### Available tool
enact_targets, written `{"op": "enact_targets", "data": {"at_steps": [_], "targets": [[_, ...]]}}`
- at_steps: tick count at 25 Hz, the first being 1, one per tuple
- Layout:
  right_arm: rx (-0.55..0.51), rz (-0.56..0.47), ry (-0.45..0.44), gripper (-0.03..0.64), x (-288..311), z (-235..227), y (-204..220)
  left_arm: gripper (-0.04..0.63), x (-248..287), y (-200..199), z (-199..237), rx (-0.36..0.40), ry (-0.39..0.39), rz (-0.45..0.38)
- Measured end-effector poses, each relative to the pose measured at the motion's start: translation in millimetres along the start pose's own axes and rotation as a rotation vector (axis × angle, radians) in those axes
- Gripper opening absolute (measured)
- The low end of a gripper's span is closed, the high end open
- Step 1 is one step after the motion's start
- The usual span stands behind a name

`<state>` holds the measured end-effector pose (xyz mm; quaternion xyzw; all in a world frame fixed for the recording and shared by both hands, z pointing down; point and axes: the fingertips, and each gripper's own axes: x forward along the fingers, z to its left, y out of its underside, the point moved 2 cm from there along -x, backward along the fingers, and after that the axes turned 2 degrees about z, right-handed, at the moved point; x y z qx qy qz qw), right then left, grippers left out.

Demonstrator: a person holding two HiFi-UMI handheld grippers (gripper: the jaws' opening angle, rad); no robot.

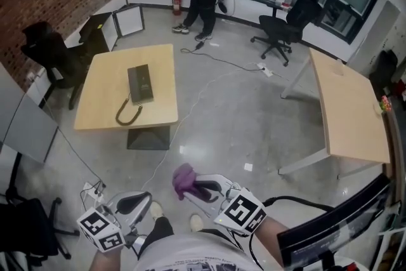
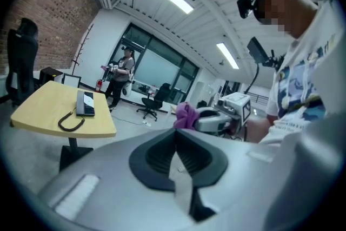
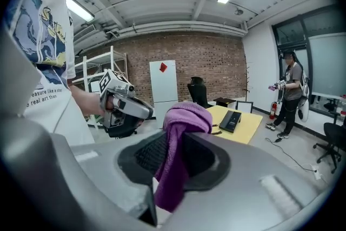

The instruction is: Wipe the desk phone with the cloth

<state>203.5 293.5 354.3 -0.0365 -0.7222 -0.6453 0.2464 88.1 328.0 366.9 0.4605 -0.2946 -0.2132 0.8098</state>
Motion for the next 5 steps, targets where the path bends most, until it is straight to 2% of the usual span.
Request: {"op": "enact_targets", "data": {"at_steps": [5], "targets": [[-0.008,-0.001,-0.014,0.087,-12,5,8,0.005,3,8,-13,-0.002,-0.017,0.001]]}}
